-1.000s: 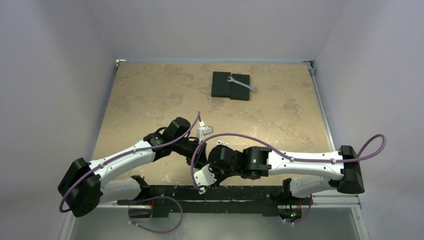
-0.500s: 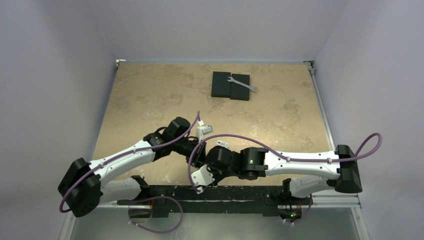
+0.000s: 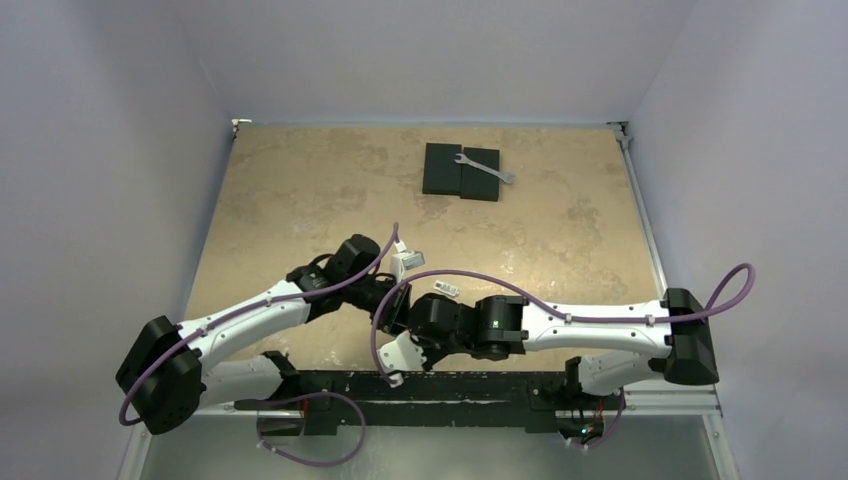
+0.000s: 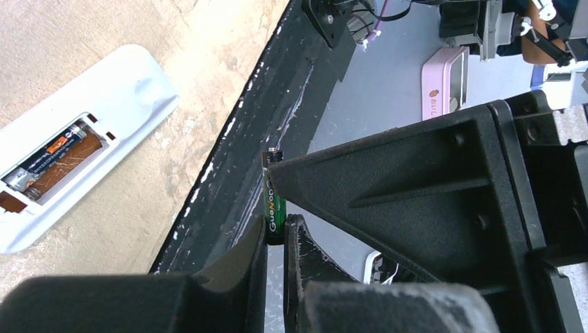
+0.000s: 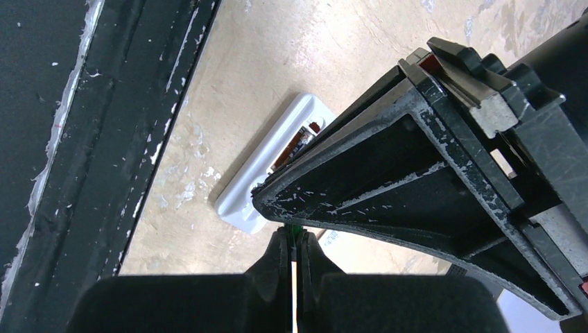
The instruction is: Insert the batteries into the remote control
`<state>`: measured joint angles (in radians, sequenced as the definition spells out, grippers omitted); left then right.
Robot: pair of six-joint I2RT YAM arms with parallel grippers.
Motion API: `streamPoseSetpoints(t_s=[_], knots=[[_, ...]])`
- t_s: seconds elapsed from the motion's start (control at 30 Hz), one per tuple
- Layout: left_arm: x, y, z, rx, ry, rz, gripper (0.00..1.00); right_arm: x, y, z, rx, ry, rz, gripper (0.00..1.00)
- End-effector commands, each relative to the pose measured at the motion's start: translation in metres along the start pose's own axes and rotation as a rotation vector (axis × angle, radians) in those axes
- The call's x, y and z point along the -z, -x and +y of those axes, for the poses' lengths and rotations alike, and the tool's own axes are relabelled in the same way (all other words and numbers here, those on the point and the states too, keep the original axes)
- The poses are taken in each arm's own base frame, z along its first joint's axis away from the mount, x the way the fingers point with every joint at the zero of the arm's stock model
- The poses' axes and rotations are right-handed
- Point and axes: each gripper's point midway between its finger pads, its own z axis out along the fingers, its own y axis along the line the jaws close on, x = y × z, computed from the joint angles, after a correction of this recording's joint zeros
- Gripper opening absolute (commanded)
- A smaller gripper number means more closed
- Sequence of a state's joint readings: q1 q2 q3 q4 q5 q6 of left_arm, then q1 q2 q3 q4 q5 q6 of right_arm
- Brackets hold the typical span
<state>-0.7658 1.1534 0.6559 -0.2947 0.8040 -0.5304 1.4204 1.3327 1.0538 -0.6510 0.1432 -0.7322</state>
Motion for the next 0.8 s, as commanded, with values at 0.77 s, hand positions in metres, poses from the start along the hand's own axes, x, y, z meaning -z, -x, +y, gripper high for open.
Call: streamPoseSetpoints(t_s=[0.77], knots=[[0.006,0.019,-0.012,-0.090,-0.017,-0.065,0.24,0.008,-0.003,0.003,-0.046,-0.010,-0.001,0.00]])
